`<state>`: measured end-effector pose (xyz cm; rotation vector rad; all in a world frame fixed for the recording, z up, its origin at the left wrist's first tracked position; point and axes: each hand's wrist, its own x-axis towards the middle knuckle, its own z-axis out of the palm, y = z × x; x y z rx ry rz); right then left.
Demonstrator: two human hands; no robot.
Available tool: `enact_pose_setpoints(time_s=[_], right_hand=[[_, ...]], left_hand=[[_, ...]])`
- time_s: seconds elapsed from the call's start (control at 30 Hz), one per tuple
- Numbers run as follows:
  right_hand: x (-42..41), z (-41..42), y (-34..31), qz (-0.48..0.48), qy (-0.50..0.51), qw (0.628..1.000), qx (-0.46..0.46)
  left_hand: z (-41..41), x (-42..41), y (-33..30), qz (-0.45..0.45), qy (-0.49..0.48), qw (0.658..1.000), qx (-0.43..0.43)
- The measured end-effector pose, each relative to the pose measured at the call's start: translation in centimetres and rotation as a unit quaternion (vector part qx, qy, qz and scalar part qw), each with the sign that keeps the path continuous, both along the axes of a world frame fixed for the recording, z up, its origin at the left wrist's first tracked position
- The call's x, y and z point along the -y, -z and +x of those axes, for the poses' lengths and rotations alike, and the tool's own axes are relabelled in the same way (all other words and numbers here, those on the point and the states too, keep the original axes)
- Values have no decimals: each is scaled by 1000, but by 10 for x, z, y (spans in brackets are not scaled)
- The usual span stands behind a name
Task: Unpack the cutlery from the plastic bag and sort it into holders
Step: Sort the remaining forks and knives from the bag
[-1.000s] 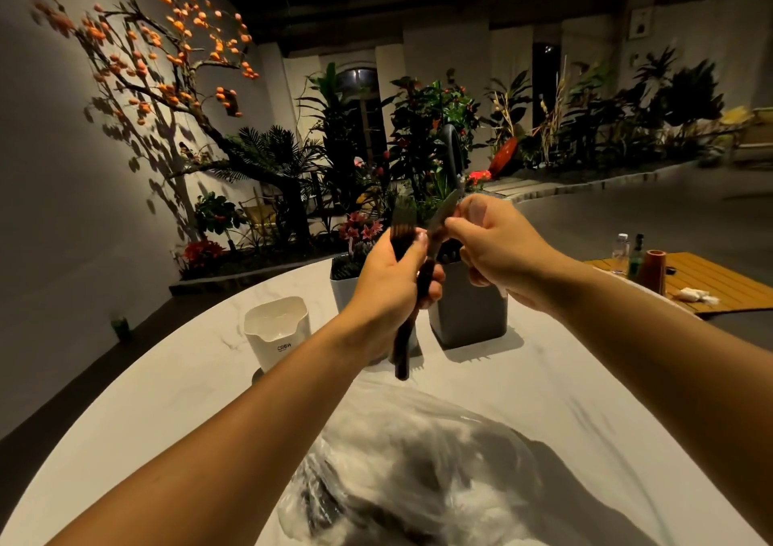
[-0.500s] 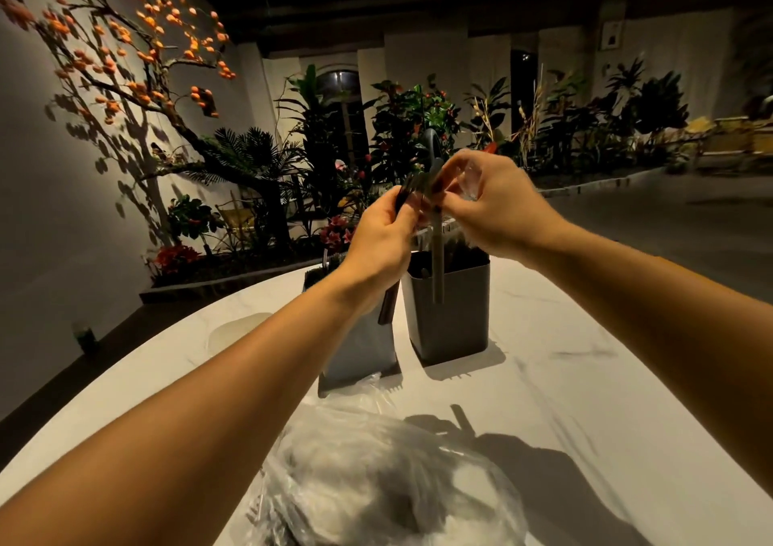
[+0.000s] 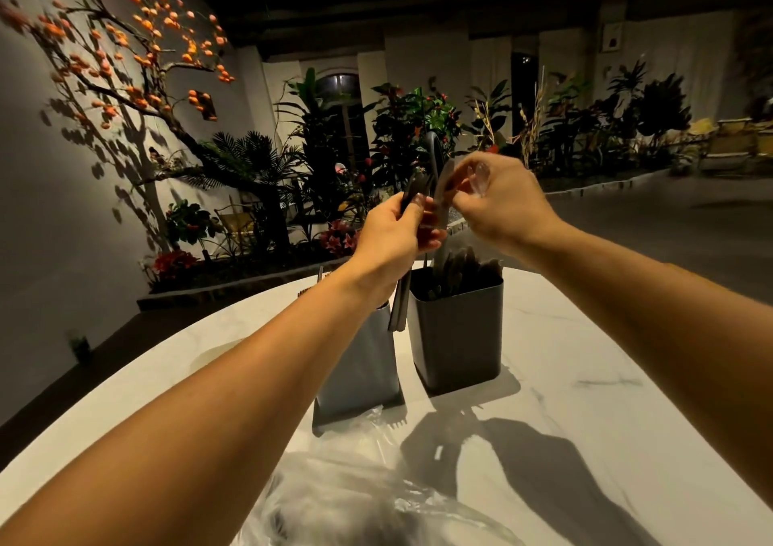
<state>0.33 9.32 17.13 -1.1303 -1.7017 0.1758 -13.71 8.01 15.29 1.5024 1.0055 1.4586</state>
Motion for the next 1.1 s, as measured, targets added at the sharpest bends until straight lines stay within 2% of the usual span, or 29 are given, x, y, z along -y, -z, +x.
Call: enact_pose_setpoints(time_s=[0.2,0.33,0.4,0.57,0.67,0.77,0.93,1.1], right_hand=[[-25,-6,32,-70,7,997,13],[-36,-8,43,-127,35,984,124],[-36,-10,43,-128,44,981,142],[-28,-10,29,-78,46,989,115],[-11,-21,17,-87,-48,995,29],[6,-37,6,-139,-143,978,-57],[21,-59,-12,-129,-199,970,-54],[21,-76,-30,-2,-172,985,-7]], left_hand=[[-13,-14,22,-32,-73,997,-13],[-19,-18,23,-52,-48,997,16],[-21,-17,23,-57,-34,998,18],[-22,-14,20,-74,-38,996,35],[-28,-8,15,-91,-4,994,62],[-37,6,11,-102,49,991,65],[-56,22,2,-26,65,998,3],[-82,26,-20,62,-2,996,-61]])
